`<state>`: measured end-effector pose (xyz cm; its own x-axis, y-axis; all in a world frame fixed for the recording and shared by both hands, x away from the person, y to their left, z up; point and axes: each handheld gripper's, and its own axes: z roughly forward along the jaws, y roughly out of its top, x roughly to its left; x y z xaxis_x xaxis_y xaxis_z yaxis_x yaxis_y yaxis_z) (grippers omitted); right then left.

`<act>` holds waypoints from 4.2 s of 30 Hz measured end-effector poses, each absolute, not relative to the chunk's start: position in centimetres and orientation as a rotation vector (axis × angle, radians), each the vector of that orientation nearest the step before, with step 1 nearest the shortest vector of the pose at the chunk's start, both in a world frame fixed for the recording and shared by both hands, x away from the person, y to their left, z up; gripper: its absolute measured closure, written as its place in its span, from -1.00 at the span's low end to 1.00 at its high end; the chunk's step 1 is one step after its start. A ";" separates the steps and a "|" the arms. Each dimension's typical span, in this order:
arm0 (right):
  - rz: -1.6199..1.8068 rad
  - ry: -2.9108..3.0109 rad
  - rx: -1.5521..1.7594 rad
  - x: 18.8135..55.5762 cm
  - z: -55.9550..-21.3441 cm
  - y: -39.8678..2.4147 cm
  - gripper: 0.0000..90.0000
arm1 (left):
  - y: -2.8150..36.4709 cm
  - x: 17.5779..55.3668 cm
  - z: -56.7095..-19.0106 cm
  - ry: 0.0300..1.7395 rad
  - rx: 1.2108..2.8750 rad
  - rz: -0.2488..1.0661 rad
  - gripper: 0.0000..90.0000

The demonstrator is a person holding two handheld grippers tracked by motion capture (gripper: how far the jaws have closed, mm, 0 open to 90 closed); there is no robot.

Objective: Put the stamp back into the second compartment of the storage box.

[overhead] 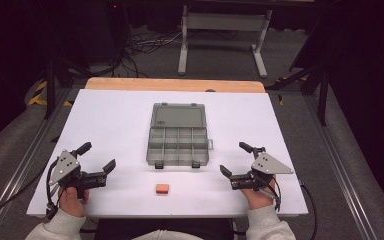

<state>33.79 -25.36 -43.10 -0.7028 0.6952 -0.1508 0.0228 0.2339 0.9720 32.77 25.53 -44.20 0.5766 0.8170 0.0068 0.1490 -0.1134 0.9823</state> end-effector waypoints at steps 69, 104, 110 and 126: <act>1.583 2.175 0.503 36.1 -40.9 -18.3 -0.85 | 25.5 32.5 -43.9 0.810 1.618 0.699 -0.98; 1.579 2.331 0.355 37.1 -40.1 -12.2 -0.85 | 25.6 32.5 -43.8 0.802 1.633 0.690 -0.98; 1.582 2.355 0.337 37.2 -40.1 -11.6 -0.82 | 25.6 32.6 -43.8 0.801 1.636 0.688 -0.98; 1.563 2.431 0.300 37.2 -40.0 -10.2 -0.75 | 25.5 32.6 -43.7 0.811 1.661 0.683 -0.98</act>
